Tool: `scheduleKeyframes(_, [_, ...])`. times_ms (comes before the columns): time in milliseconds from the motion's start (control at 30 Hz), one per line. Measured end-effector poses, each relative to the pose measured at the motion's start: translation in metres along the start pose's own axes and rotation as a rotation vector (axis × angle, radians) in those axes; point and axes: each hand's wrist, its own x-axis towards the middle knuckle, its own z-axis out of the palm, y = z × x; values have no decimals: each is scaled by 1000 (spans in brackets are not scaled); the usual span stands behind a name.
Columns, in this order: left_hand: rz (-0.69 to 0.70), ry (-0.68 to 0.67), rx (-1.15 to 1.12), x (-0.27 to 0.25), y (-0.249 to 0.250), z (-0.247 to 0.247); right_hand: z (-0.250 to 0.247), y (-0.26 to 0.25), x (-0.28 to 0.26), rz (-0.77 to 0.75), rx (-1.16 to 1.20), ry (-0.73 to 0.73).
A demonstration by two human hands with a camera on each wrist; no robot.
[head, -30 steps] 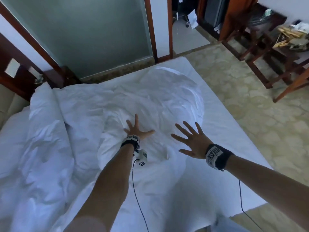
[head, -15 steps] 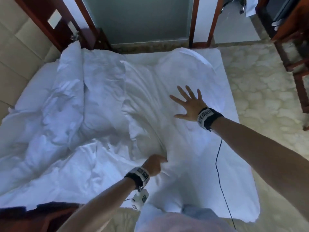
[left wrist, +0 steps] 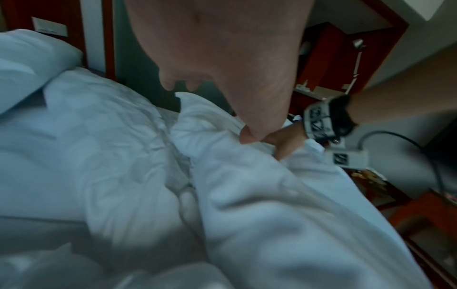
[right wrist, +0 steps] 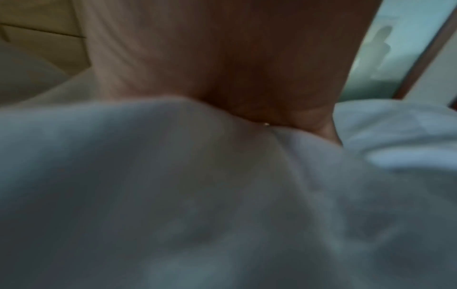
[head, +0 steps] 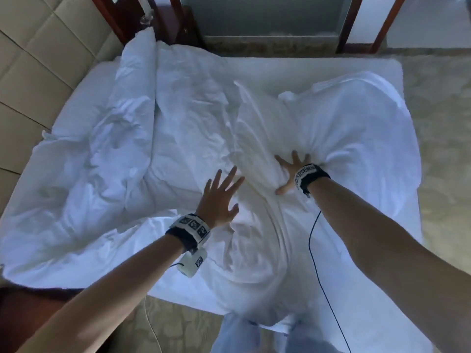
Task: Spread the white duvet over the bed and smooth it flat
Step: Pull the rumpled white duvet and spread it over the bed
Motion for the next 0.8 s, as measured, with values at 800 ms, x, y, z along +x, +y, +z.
scheduleKeyframes(800, [171,-192,-828,129,289,-3,215,157,-345,375,213,352])
